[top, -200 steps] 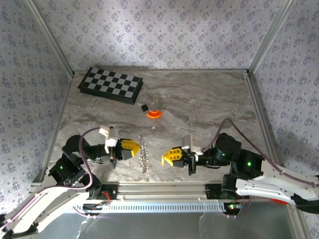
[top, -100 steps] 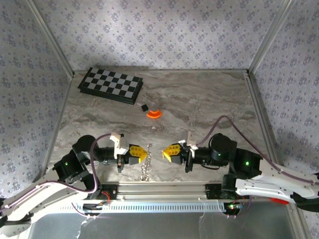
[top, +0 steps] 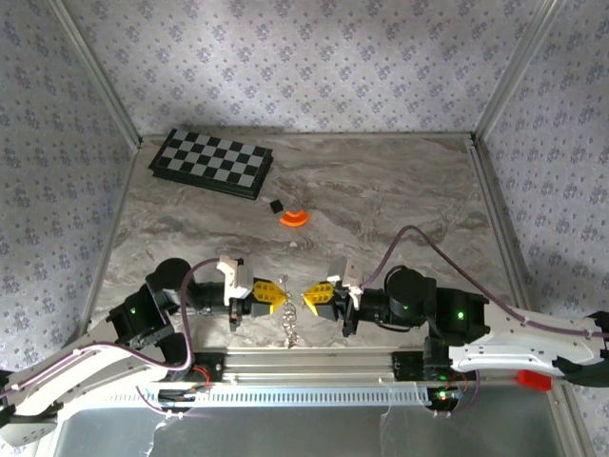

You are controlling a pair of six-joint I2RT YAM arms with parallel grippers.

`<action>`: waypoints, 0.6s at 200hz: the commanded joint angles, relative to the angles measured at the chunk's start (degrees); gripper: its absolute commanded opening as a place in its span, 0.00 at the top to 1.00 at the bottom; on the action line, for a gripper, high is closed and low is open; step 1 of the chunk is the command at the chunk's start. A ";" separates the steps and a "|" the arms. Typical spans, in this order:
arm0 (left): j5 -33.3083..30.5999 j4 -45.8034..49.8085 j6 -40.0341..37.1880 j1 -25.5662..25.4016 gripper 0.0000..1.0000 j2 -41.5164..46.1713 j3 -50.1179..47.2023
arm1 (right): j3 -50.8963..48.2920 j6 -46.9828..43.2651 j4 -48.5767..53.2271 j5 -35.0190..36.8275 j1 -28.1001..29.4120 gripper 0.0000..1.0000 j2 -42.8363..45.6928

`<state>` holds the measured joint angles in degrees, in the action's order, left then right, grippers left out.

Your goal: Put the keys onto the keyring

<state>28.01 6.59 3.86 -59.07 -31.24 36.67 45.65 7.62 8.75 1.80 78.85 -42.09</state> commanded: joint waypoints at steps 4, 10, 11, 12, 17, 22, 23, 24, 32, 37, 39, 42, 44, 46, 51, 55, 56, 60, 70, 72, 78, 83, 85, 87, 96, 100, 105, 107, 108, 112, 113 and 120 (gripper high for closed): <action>0.64 -2.99 -1.35 -0.91 1.00 0.60 0.22 | 1.84 -1.49 -0.45 1.70 0.59 1.00 -0.77; 0.64 -2.86 -1.39 -1.04 1.00 0.49 0.31 | 2.27 -1.75 -0.18 1.59 0.63 1.00 -1.10; 0.64 -2.84 -1.44 -1.04 1.00 0.49 0.32 | 2.35 -1.78 -0.16 1.61 0.66 1.00 -1.17; 0.64 -2.78 -1.46 -1.09 1.00 0.49 0.29 | 2.39 -1.84 -0.11 1.53 0.68 1.00 -1.30; 0.64 -2.60 -1.55 -1.13 1.00 0.48 0.40 | 2.77 -1.98 0.09 1.40 0.69 1.00 -1.64; 0.56 -2.47 -1.65 -1.30 1.00 0.48 0.51 | 3.08 -2.12 0.28 1.15 0.68 1.00 -1.91; 0.56 -2.47 -1.65 -1.31 1.00 0.48 0.51 | 3.10 -2.14 0.29 1.12 0.69 1.00 -1.97; 0.56 -2.42 -1.66 -1.31 1.00 0.48 0.51 | 3.16 -2.16 0.30 1.07 0.69 1.00 -2.00; 0.51 -2.21 -1.81 -1.38 1.00 0.48 0.60 | 3.47 -2.26 0.23 0.71 0.69 1.00 -2.26; 0.47 -2.15 -1.83 -1.42 1.00 0.48 0.71 | 3.64 -2.34 0.22 0.67 0.69 1.00 -2.37; 0.47 -2.12 -1.92 -1.47 1.00 0.48 0.76 | 3.74 -2.34 0.32 0.68 0.69 1.00 -2.38; 0.50 -2.03 -2.00 -1.55 1.00 0.48 0.77 | 3.75 -2.34 0.37 0.65 0.66 1.00 -2.39; 0.48 -2.02 -1.94 -1.55 1.00 0.48 0.78 | 3.81 -2.41 0.34 0.63 0.68 1.00 -2.45; 0.43 -2.02 -1.99 -1.57 1.00 0.44 0.84 | 3.83 -2.43 0.37 0.63 0.69 1.00 -2.45; 0.30 -1.87 -2.09 -1.67 1.00 0.40 0.86 | 3.92 -2.51 0.45 0.57 0.69 1.00 -2.44; 0.12 -1.72 -2.14 -1.73 1.00 0.32 0.86 | 3.97 -2.52 0.47 0.57 0.69 1.00 -2.47; 0.03 -1.70 -2.17 -1.74 1.00 0.31 0.86 | 3.99 -2.52 0.43 0.57 0.69 1.00 -2.47; -0.16 -1.55 -2.27 -1.80 1.00 0.26 0.88 | 4.01 -2.52 0.39 0.48 0.69 1.00 -2.44; -0.62 -1.19 -2.64 -1.92 1.00 0.01 1.04 | 4.15 -2.52 0.39 0.09 0.65 1.00 -2.60; -0.73 -1.11 -2.70 -1.92 1.00 -0.03 1.11 | 4.18 -2.52 0.43 -0.08 0.73 1.00 -2.68; -1.00 -0.97 -2.83 -2.08 1.00 -0.21 1.19 | 4.36 -2.52 0.59 -0.13 0.69 1.00 -2.87; -1.19 -0.92 -2.86 -2.17 1.00 -0.30 1.22 | 4.47 -2.52 0.65 -0.18 0.69 1.00 -2.99; -1.27 -0.82 -2.90 -2.23 1.00 -0.35 1.24 | 4.52 -2.52 0.72 -0.25 0.69 1.00 -3.02; -1.31 -0.80 -3.00 -2.27 1.00 -0.34 1.24 | 4.53 -2.56 0.86 -0.23 0.69 1.00 -3.07; -1.77 -0.57 -3.13 -2.41 1.00 -0.40 1.30 | 4.58 -2.61 1.08 -0.23 0.69 1.00 -3.26; -1.96 -0.46 -3.23 -2.47 1.00 -0.40 1.30 | 4.60 -2.61 1.16 -0.22 0.69 1.00 -3.18; -2.31 -0.27 -3.32 -2.52 1.00 -0.40 1.37 | 4.66 -2.59 1.25 -0.16 0.69 1.00 -3.18; -2.45 -0.26 -3.39 -2.54 1.00 -0.40 1.37 | 4.63 -2.56 1.33 -0.12 0.69 1.00 -3.25; -2.53 -0.22 -3.45 -2.58 1.00 -0.40 1.38 | 4.59 -2.58 1.43 -0.13 0.69 1.00 -3.30; -2.87 -0.13 -3.50 -2.63 1.00 -0.33 1.35 | 4.62 -2.55 1.63 0.03 0.71 1.00 -3.35; -2.91 -0.11 -3.55 -2.67 1.00 -0.32 1.37 | 4.62 -2.54 1.67 0.08 0.70 1.00 -3.35; -3.62 0.01 -3.59 -2.78 1.00 -0.23 1.38 | 4.56 -2.52 1.95 0.23 0.69 1.00 -3.25</action>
<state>26.26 7.51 1.85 -61.19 -31.68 36.38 48.42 5.98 9.15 2.17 79.18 -45.36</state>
